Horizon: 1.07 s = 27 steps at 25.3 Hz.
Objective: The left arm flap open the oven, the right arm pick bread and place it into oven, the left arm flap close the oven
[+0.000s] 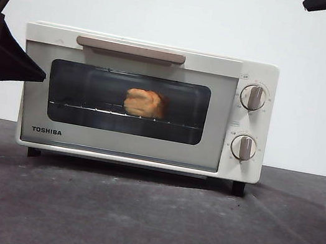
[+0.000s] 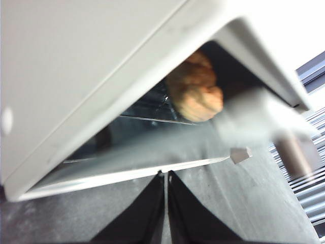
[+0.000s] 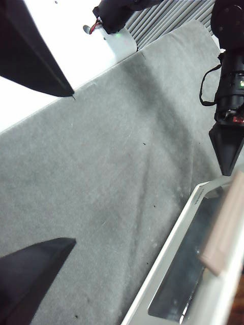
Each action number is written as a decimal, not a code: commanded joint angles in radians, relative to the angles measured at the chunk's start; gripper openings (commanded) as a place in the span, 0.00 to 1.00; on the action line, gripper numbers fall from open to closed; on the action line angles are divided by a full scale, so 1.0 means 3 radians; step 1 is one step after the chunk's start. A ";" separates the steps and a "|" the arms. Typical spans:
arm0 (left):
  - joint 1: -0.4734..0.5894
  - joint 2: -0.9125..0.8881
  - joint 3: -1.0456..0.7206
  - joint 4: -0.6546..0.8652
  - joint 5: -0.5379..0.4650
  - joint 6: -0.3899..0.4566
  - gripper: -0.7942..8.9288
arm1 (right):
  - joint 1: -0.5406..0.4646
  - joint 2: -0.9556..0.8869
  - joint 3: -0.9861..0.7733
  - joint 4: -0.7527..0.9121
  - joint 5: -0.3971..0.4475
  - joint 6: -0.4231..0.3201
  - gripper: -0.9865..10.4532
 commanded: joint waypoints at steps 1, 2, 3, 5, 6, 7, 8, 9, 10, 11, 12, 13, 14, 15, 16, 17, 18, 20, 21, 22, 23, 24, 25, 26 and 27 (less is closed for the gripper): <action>0.0008 0.0027 0.0050 0.0045 0.0009 -0.0005 0.10 | 0.0033 0.0014 0.0031 0.0043 0.0001 0.0046 0.46; 0.0008 0.0027 0.0050 0.0045 0.0009 -0.0005 0.10 | 0.0033 0.0013 0.0031 0.0043 0.0001 0.0046 0.46; 0.0008 0.0027 0.0050 0.0043 0.0010 -0.0008 0.10 | 0.0033 0.0013 0.0031 0.0043 0.0004 0.0046 0.46; 0.0006 0.0003 0.0050 0.0020 0.0011 -0.0008 0.10 | 0.0033 0.0013 0.0031 0.0043 0.0014 0.0045 0.46; 0.0004 -0.0023 0.0050 -0.0006 0.0011 -0.0008 0.10 | 0.0033 0.0014 0.0031 0.0043 0.0020 0.0045 0.46; -0.0003 -0.0069 0.0050 -0.0052 0.0011 -0.0005 0.10 | 0.0033 0.0014 0.0031 0.0043 0.0022 0.0045 0.46; -0.0009 -0.0113 0.0050 -0.0095 0.0011 -0.0004 0.10 | 0.0033 0.0014 0.0031 0.0043 0.0022 0.0043 0.46; -0.0013 -0.0182 0.0050 -0.0148 0.0011 -0.0004 0.10 | 0.0033 0.0014 0.0031 0.0043 0.0022 0.0043 0.46; -0.0017 -0.0257 0.0050 -0.0209 0.0011 -0.0004 0.10 | 0.0033 0.0014 0.0031 0.0043 0.0024 0.0042 0.46; -0.0019 -0.0322 0.0050 -0.0257 0.0011 -0.0004 0.10 | 0.0033 0.0014 0.0031 0.0043 0.0027 0.0041 0.46; -0.0025 -0.0441 0.0050 -0.0351 0.0011 -0.0004 0.10 | 0.0033 0.0014 0.0031 0.0043 0.0045 0.0041 0.46; -0.0037 -0.0562 0.0050 -0.0460 0.0009 0.0014 0.10 | 0.0033 0.0014 0.0031 0.0043 0.0093 0.0041 0.46; -0.0048 -0.0673 0.0051 -0.0553 0.0009 0.0041 0.10 | 0.0033 0.0014 0.0031 0.0043 0.0131 0.0039 0.46; -0.0061 -0.0809 0.0052 -0.0671 0.0003 0.0092 0.10 | 0.0033 0.0014 0.0031 0.0043 0.0173 0.0038 0.46; -0.0079 -0.0955 0.0057 -0.0813 -0.0020 0.0142 0.10 | 0.0033 0.0014 0.0031 0.0043 0.0195 0.0032 0.46; -0.0094 -0.1086 0.0066 -0.0952 -0.0053 0.0195 0.10 | 0.0033 0.0014 0.0031 0.0046 0.0200 0.0020 0.46; -0.0111 -0.1231 0.0083 -0.1132 -0.0099 0.0257 0.10 | 0.0033 0.0015 0.0031 0.0051 0.0200 -0.0006 0.46; -0.0146 -0.1498 0.0159 -0.1570 -0.0209 0.0423 0.10 | 0.0033 0.0015 0.0031 0.0064 0.0212 -0.0047 0.46; -0.0168 -0.1631 0.0223 -0.1848 -0.0285 0.0551 0.10 | 0.0033 0.0015 0.0031 0.0074 0.0254 -0.0051 0.46; -0.0191 -0.1748 0.0296 -0.2121 -0.0375 0.0685 0.10 | 0.0033 0.0015 0.0031 0.0084 0.0292 -0.0053 0.46; -0.0211 -0.1841 0.0366 -0.2358 -0.0463 0.0800 0.10 | 0.0033 0.0017 0.0031 0.0102 0.0317 -0.0064 0.46; -0.0237 -0.1938 0.0459 -0.2625 -0.0575 0.0930 0.10 | 0.0033 0.0017 0.0031 0.0118 0.0351 -0.0080 0.46; -0.0259 -0.2024 0.0553 -0.2861 -0.0684 0.1047 0.10 | 0.0033 0.0017 0.0031 0.0137 0.0365 -0.0092 0.46; -0.0278 -0.2089 0.0642 -0.3056 -0.0782 0.1136 0.10 | 0.0033 0.0017 0.0031 0.0164 0.0378 -0.0104 0.46; -0.0300 -0.2153 0.0748 -0.3260 -0.0870 0.1214 0.10 | 0.0033 0.0017 0.0029 0.0200 0.0390 -0.0113 0.46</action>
